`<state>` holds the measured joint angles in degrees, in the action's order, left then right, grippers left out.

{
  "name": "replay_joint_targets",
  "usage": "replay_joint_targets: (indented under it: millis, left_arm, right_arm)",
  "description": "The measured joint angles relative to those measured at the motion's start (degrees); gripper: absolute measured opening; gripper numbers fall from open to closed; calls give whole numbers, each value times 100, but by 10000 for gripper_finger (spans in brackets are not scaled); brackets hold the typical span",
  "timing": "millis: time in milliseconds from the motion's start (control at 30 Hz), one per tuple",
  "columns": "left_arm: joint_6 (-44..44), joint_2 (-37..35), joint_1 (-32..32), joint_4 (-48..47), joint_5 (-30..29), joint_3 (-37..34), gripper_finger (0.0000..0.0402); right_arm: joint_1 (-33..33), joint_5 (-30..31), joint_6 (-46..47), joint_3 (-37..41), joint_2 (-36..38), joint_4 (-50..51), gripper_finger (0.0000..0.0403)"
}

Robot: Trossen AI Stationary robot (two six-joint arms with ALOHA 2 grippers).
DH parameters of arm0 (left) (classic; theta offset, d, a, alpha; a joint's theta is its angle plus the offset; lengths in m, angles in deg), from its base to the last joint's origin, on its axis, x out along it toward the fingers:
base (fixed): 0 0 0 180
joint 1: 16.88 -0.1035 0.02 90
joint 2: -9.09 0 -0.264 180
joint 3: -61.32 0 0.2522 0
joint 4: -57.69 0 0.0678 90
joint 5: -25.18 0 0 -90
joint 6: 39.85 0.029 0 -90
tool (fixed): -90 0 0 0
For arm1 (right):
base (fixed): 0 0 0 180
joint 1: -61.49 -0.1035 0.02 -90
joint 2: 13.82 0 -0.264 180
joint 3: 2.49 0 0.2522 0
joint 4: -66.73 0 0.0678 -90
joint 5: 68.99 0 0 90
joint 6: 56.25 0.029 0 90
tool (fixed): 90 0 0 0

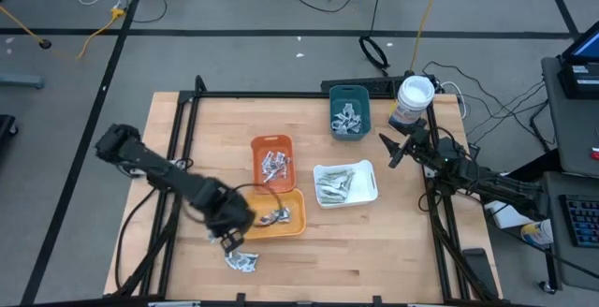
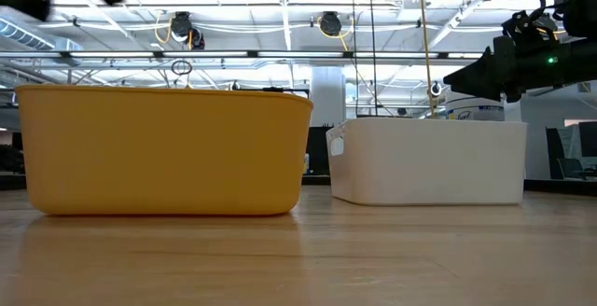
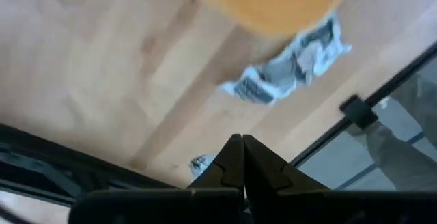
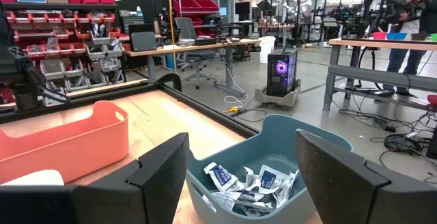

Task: Pick & Place First Aid Supplies
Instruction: Put the gray sachet into the yellow bin

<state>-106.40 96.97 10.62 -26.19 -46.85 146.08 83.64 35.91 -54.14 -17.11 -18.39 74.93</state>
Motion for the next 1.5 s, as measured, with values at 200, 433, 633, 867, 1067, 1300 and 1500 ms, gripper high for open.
replay_joint_targets:
  millis: [200, 433, 633, 867, 1067, 1300, 1500]
  left_arm:
    - [1139, 761, -850, -546, -6, 942, 0]
    - [2076, 1689, -1498, -602, -54, 1884, 0]
    - [2629, 2221, -1822, -356, -474, 2285, 5]
    - [2787, 2446, -1919, 291, -407, 2307, 23]
    - [2918, 2446, -1949, 291, -461, 2307, 79]
    - [2793, 2226, -1939, -142, -448, 2307, 214]
    - [2645, 1847, -1687, -337, -766, 2278, 293]
  right_arm:
    - [0, 2, 1, 1, 0, 0, 263]
    - [-2, 0, 2, 0, 0, 0, 263]
    - [-1, 1, 2, 0, 0, 0, 263]
    - [0, 2, 2, 2, 2, 0, 263]
    - [-2, 2, 0, 0, 0, 0, 263]
    - [-1, 2, 1, 0, 0, 0, 263]
    - [0, 2, 2, 2, 2, -2, 263]
